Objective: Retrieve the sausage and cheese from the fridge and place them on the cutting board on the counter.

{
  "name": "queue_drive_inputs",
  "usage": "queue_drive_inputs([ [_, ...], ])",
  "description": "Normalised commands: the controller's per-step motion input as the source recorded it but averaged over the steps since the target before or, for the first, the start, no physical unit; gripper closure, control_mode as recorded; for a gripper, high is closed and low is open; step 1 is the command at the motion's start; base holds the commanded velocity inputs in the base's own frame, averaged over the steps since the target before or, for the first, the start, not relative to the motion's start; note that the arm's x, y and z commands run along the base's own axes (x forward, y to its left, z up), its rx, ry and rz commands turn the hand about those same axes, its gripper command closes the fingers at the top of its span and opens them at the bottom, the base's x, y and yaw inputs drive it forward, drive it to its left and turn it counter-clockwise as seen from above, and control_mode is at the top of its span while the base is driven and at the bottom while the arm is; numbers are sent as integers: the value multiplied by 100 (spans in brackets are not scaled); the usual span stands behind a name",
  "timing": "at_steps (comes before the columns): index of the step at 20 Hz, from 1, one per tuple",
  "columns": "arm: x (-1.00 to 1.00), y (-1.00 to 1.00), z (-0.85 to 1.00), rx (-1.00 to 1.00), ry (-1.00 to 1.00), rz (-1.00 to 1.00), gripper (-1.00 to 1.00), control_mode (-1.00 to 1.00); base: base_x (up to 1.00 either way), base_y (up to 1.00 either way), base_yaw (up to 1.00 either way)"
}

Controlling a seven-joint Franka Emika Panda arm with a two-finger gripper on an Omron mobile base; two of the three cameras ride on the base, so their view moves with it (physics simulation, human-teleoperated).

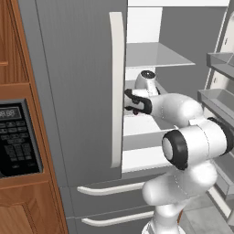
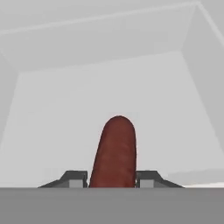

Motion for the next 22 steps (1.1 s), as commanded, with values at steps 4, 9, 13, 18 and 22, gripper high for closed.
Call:
queue_drive_inputs([
  [4, -78, 0, 21, 0, 0, 7, 100, -100, 0, 0, 0],
  [9, -87, 0, 4, 0, 0, 2, 100, -100, 0, 0, 0],
  [13, -74, -3, 16, 0, 0, 0, 100, -100, 0, 0, 0],
  [18, -65, -8, 21, 0, 0, 0, 100, -100, 0, 0, 0],
  [22, -62, -7, 8, 0, 0, 1, 100, -100, 0, 0, 0],
])
